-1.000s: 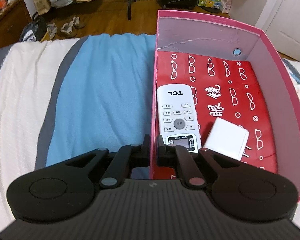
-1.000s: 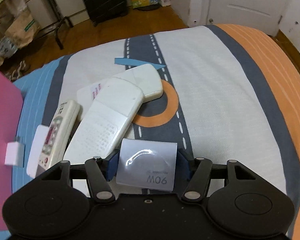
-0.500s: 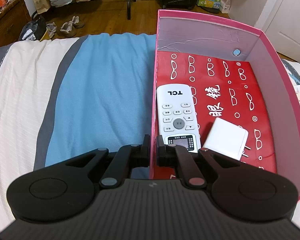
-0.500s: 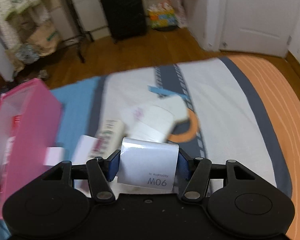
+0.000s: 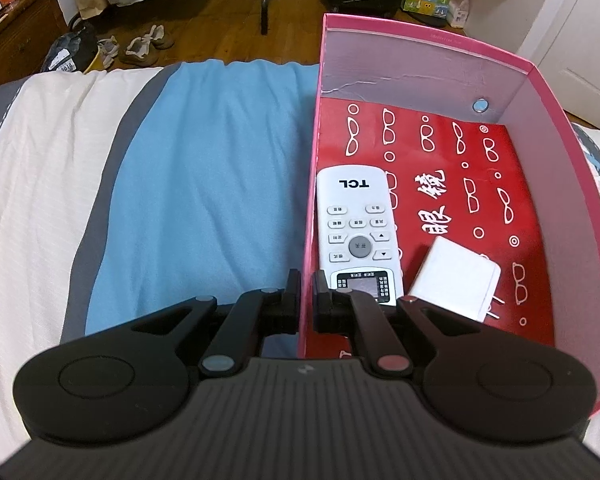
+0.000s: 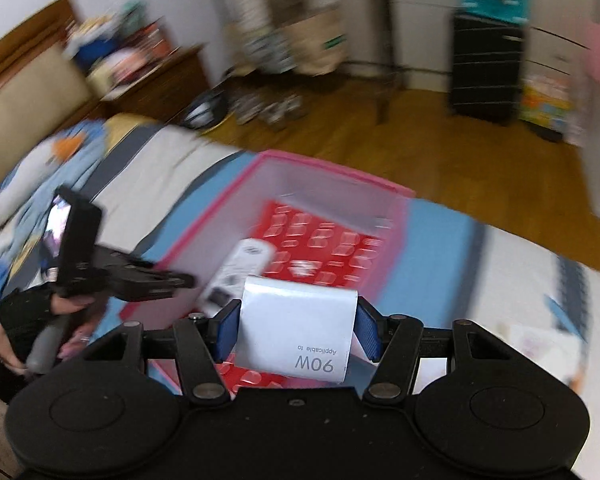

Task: Organize rigid objects
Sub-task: 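Carry the white laptop charger into the pink box and release it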

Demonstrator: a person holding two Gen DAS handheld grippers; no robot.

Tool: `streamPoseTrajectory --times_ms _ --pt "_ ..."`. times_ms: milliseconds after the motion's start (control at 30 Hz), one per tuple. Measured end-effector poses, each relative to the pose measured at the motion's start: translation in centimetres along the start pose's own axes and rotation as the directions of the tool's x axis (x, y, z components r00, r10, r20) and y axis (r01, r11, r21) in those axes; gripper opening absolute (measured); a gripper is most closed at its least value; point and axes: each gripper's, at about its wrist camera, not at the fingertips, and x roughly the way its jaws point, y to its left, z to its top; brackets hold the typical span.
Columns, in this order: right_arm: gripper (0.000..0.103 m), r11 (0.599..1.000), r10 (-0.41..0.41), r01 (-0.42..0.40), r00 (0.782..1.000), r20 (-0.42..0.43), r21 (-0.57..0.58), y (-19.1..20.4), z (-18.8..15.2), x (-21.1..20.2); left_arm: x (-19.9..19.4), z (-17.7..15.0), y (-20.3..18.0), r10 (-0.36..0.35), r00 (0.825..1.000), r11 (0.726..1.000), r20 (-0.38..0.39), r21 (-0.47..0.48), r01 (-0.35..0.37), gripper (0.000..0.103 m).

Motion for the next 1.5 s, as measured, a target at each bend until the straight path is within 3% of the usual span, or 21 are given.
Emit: streamPoseTrajectory --times_ms 200,300,367,567,800,933,1167,1400,1500 --pt "0.063 1.000 -0.011 0.008 0.994 -0.111 -0.030 2.3 3.0 7.4 -0.2 0.0 -0.4 0.024 1.000 1.000 0.004 0.000 -0.024 0.004" --pt "0.063 0.987 -0.116 0.094 0.979 -0.169 -0.134 3.1 3.6 11.5 -0.2 0.0 -0.3 0.019 1.000 1.000 0.009 0.005 -0.019 0.004" --pt "0.063 0.983 -0.147 0.121 0.969 -0.199 -0.135 2.9 4.1 13.2 -0.2 -0.1 -0.2 0.012 1.000 1.000 0.009 0.003 -0.012 0.004" --pt "0.063 0.988 -0.141 0.151 0.955 -0.262 0.018 0.5 4.7 16.3 -0.3 -0.1 0.0 -0.006 1.000 1.000 0.007 0.001 0.006 0.005" --pt "0.065 0.971 -0.066 0.126 0.957 -0.281 0.201 -1.0 3.9 18.5 -0.2 0.0 0.0 -0.022 1.000 1.000 0.008 0.013 0.022 0.006" --pt "0.065 0.937 0.038 0.043 0.974 -0.223 0.347 -2.5 3.9 16.1 -0.3 -0.2 -0.2 -0.018 1.000 0.999 0.024 0.032 0.017 0.006" --pt "0.065 0.947 0.032 -0.020 0.999 -0.033 0.319 -1.3 2.7 7.3 -0.8 -0.4 -0.2 -0.025 0.999 0.999 0.020 0.048 0.024 0.006" --pt "0.065 0.966 0.064 -0.094 0.989 0.130 0.241 -0.2 0.1 -0.2 -1.0 -0.1 0.6 -0.063 0.998 0.997 0.002 0.038 0.063 0.006" --pt "0.066 0.975 0.075 -0.121 0.968 0.241 0.184 -0.3 -1.3 -1.9 -1.1 0.0 0.7 -0.080 0.997 0.996 -0.012 0.033 0.081 0.015"
